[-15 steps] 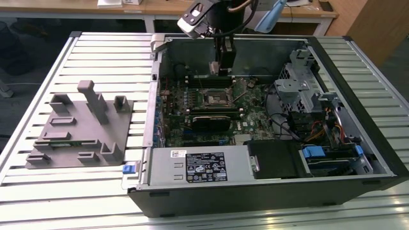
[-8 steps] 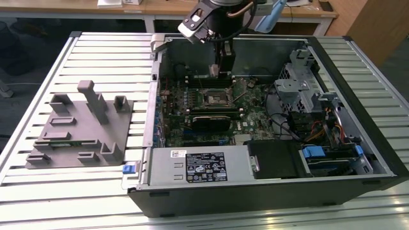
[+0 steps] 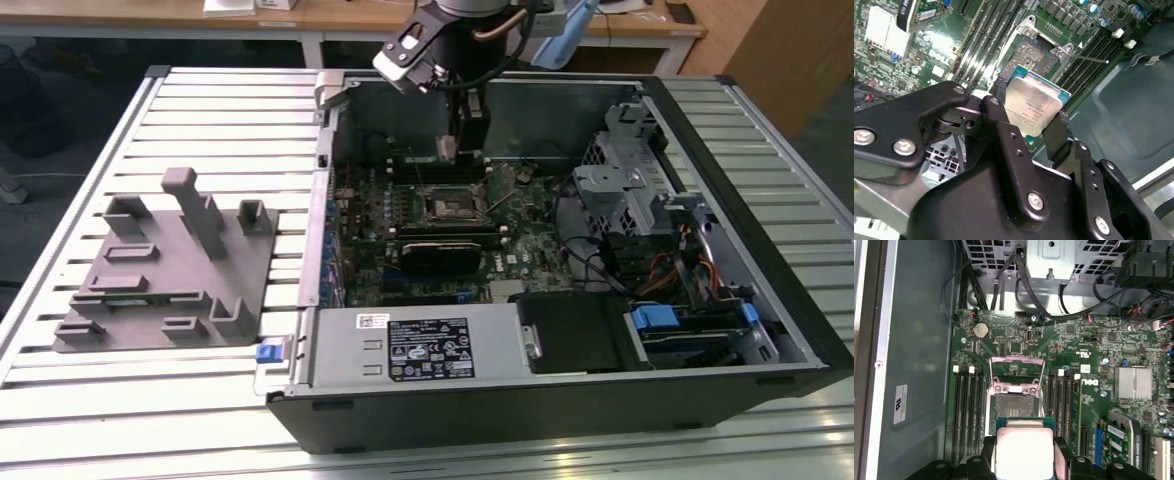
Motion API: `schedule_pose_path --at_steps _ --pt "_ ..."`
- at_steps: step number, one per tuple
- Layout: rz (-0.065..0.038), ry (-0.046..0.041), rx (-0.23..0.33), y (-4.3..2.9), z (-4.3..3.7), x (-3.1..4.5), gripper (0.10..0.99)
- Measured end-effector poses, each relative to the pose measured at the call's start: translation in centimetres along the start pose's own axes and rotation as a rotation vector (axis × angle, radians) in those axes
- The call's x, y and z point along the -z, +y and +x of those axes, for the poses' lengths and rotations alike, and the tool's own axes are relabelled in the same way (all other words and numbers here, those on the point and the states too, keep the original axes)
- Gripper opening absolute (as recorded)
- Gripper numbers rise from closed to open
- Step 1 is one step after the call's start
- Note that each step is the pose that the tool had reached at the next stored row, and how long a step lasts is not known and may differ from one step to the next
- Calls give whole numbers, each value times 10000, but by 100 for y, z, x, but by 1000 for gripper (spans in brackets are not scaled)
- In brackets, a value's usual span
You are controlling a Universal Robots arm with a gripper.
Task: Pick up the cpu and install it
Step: 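Place the cpu into insertion slot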
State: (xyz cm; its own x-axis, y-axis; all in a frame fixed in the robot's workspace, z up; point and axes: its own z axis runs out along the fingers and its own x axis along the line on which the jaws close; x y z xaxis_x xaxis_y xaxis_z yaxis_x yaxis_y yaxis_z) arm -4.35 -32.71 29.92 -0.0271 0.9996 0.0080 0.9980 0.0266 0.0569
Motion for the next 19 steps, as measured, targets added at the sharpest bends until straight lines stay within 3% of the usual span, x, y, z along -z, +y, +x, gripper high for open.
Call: schedule_pose_path --at_steps 19 --pt "2 -5 -31 -17 17 -348 541"
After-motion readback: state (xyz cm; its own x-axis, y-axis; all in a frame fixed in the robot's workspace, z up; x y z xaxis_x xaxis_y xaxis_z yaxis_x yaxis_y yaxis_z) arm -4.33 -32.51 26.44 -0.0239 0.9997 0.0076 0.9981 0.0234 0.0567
